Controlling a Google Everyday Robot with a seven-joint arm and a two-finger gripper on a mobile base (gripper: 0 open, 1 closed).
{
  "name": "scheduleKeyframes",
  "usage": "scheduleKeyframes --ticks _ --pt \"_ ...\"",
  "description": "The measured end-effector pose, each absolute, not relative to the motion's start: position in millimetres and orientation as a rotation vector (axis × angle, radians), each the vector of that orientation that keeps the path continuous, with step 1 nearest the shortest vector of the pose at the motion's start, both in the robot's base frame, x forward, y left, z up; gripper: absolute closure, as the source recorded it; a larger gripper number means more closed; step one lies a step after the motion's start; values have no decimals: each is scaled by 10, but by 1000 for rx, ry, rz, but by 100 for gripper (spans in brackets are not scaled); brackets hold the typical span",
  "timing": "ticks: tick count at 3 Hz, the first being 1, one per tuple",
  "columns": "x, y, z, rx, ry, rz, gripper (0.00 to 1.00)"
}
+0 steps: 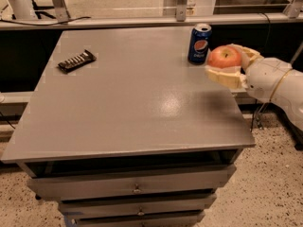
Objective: Move apple near pepsi can
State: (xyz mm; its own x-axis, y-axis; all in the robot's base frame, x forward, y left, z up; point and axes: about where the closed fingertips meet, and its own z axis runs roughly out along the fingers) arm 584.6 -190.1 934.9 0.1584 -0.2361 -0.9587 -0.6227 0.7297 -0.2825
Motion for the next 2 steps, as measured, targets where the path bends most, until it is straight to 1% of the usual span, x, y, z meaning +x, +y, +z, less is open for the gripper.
scheduleKeyframes --ticks 2 --pt "6384 -2326 9075 -690 1499 288 100"
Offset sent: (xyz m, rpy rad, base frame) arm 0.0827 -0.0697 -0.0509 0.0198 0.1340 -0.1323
